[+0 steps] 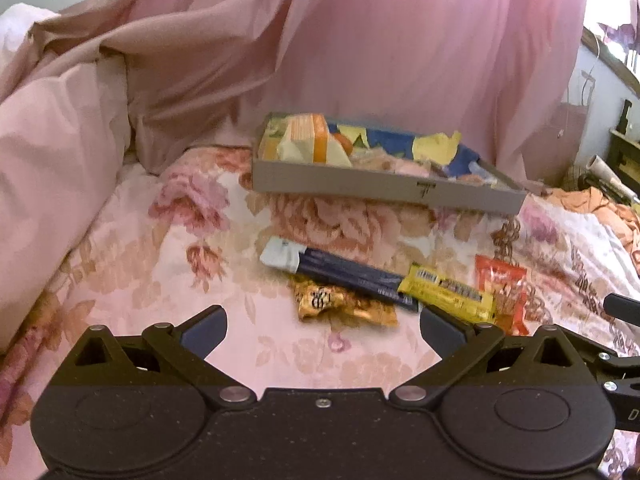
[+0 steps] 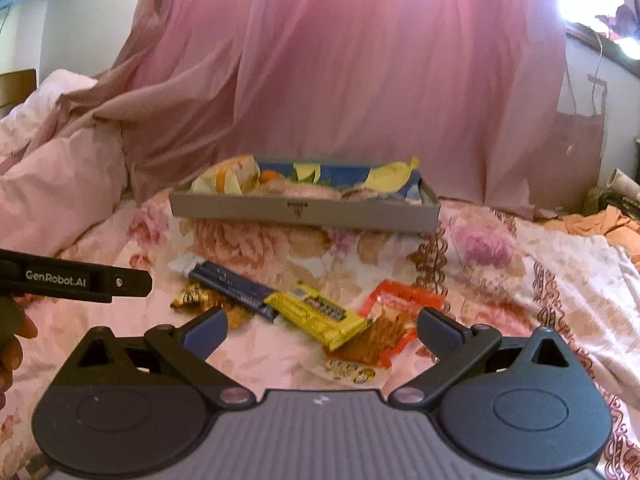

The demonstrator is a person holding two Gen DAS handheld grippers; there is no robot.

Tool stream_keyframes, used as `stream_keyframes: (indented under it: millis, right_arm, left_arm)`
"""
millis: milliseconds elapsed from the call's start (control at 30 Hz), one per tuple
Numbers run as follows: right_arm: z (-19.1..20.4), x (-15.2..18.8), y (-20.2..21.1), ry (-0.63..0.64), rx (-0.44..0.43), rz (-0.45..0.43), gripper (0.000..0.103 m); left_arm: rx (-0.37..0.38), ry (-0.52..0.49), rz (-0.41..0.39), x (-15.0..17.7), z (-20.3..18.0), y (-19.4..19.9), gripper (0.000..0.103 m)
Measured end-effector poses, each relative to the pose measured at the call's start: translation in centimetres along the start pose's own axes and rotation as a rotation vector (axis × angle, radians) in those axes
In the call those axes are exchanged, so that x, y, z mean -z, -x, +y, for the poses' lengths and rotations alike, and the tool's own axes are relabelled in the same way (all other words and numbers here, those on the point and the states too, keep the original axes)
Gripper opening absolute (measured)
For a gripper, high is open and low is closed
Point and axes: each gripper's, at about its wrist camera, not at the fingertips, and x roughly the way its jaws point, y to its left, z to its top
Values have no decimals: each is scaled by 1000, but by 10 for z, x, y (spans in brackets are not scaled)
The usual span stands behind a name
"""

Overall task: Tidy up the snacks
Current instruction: 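Withdraw both tools from the tray toward the remaining snacks, then grasp the gold pouch with the left tool while the right tool grasps the yellow bar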

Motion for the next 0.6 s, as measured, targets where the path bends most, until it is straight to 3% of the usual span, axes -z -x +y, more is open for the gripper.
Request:
stream_keyframes:
  millis: [600]
  right_arm:
    - [0,16,-44,46,-30,150,103]
  left_arm:
    - [15,-10,133,12,14,-41,102]
